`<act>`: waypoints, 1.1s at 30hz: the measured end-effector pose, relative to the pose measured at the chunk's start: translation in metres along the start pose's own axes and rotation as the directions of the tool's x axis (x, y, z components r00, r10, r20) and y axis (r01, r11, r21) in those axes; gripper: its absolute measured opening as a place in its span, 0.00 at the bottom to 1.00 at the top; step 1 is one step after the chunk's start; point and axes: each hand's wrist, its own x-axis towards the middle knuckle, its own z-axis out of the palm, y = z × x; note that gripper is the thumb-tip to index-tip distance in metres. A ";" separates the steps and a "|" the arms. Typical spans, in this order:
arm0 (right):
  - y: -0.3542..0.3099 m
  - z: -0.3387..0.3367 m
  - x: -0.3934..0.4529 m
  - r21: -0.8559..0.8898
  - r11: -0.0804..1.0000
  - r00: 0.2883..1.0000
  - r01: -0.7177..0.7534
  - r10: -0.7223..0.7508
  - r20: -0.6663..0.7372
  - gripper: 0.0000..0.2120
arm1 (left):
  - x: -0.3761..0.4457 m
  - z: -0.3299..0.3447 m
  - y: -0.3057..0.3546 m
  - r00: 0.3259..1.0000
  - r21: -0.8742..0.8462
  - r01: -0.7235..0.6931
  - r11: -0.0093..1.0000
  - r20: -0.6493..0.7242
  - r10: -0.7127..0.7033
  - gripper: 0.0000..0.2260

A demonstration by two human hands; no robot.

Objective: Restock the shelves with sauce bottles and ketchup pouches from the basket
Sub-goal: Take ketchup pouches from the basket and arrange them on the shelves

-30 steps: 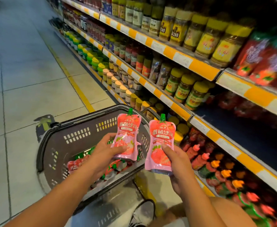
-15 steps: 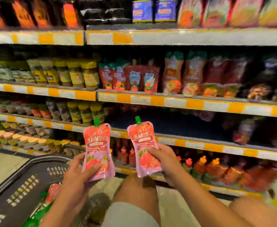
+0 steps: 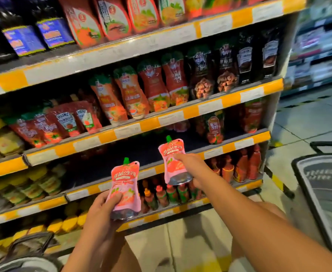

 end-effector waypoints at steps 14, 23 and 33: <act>-0.036 -0.053 0.095 -0.111 0.994 0.993 -0.025 0.011 -0.119 0.10 | 0.103 0.103 -0.013 0.989 0.035 0.118 0.992 0.083 -0.121 0.19; -0.042 -0.054 0.145 -0.185 0.977 0.985 0.102 -0.125 -0.121 0.05 | 0.195 0.145 -0.017 0.990 0.067 0.127 0.990 0.056 -0.131 0.17; -0.035 -0.045 0.185 -0.154 0.971 0.962 0.185 -0.210 -0.172 0.11 | 0.272 0.175 -0.022 0.999 -0.084 0.042 0.996 0.009 -0.041 0.22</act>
